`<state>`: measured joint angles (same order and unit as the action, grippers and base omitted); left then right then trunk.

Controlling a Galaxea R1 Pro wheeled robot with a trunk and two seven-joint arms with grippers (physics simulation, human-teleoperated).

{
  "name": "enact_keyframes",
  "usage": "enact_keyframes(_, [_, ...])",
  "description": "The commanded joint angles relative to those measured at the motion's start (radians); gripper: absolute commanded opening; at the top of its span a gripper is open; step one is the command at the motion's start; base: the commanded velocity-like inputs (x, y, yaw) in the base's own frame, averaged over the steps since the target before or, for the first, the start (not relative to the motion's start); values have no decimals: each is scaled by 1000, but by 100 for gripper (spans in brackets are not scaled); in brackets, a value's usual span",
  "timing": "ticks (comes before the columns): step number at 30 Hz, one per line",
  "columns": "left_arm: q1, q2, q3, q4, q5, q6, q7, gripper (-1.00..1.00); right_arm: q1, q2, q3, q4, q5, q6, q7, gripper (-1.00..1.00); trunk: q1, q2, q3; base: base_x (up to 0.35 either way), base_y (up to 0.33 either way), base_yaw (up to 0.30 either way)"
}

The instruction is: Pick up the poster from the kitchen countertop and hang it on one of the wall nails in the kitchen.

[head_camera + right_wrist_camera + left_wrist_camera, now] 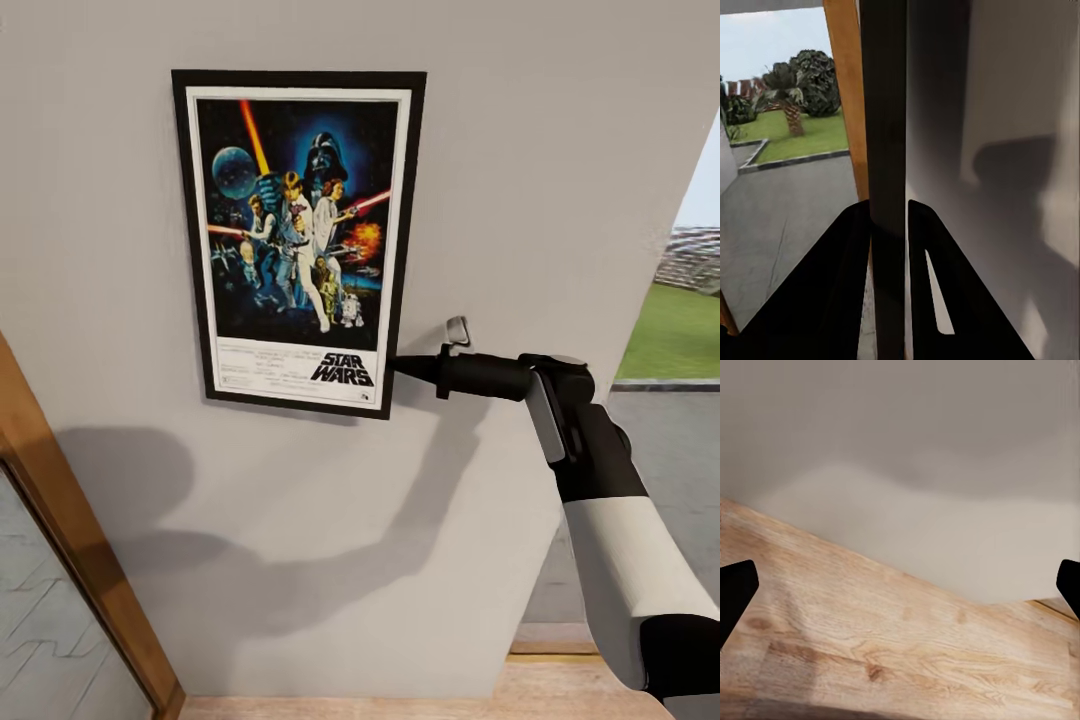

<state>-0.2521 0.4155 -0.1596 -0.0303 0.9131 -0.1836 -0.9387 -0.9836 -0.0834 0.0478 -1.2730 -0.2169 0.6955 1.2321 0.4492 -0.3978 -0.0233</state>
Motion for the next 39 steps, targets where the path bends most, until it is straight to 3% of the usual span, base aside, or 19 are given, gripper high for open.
enact_keyframes(1, [-1,0,-8,1,6,-7,-2,100,-1,-1,1,1,4,6,1,-100,1,-2,-2,34,57,0])
enact_keyframes(39, [-1,0,-8,1,6,-8,-2,100,-1,-2,1,1,4,4,1,-100,1,-2,-2,3,-15,0])
